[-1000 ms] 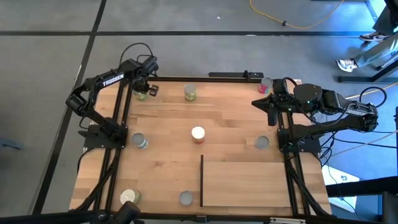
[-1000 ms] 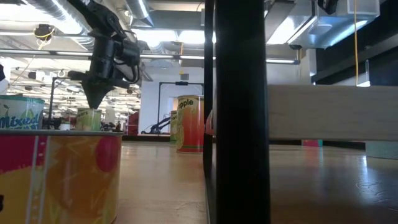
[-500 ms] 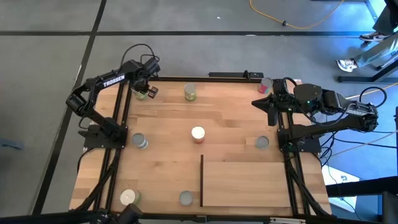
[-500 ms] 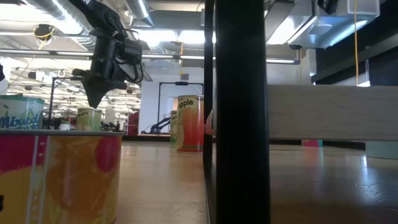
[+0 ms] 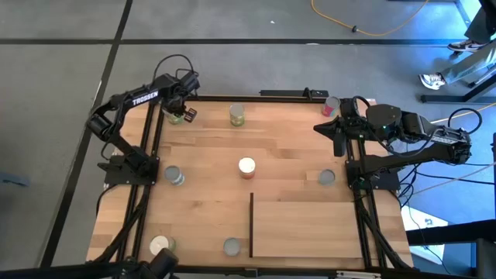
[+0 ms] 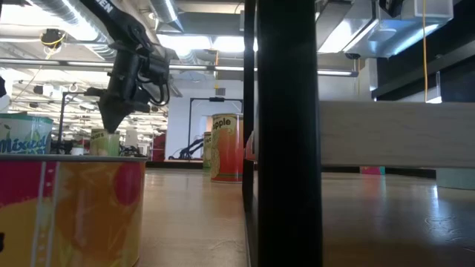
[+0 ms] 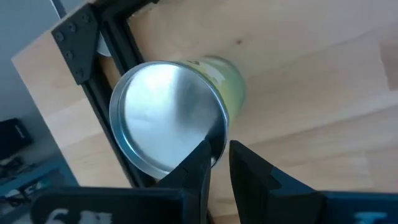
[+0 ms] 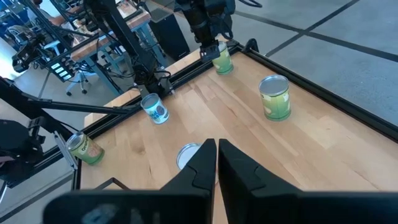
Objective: Pick and place cans onto a shelf
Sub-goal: Put the left canned pears on the shelf
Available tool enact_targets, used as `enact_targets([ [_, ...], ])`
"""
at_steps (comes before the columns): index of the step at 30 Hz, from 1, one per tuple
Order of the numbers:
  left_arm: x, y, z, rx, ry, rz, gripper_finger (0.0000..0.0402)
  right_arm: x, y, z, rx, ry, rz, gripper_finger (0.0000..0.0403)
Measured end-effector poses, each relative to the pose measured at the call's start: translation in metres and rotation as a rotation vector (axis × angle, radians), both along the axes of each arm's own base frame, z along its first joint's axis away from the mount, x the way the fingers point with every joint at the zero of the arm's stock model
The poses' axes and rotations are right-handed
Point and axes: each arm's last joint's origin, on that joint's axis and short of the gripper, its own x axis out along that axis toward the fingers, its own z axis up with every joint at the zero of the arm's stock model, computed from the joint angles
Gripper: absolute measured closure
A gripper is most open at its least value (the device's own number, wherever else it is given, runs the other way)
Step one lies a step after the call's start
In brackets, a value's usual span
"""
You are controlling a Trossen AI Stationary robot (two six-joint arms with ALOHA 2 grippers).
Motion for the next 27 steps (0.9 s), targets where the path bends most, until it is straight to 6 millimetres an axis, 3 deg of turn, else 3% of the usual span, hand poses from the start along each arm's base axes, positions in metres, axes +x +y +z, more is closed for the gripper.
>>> enact_targets([
  [7,0.001,0.002,-0.005,-0.035,0.049,-0.113,0.0353,0.000,0.000,0.001,0.000,-0.010,0.000,0.0382],
  [12,0.001,0.002,-0.005,-0.047,0.060,-0.148,0.0393,0.000,0.000,0.001,0.000,-0.010,-0.001,0.0382],
  [18,0.002,-0.001,-0.002,-0.052,0.081,-0.190,0.0399,0.000,0.000,0.001,0.000,-0.010,-0.001,0.0382],
  [21,0.005,-0.004,0.009,-0.068,0.060,-0.212,0.0400,0.000,0.000,0.001,-0.002,-0.010,-0.001,0.0382],
  [27,0.016,-0.011,0.051,-0.033,0.007,-0.301,0.0401,0.000,0.000,0.001,-0.004,-0.009,0.000,0.0382],
])
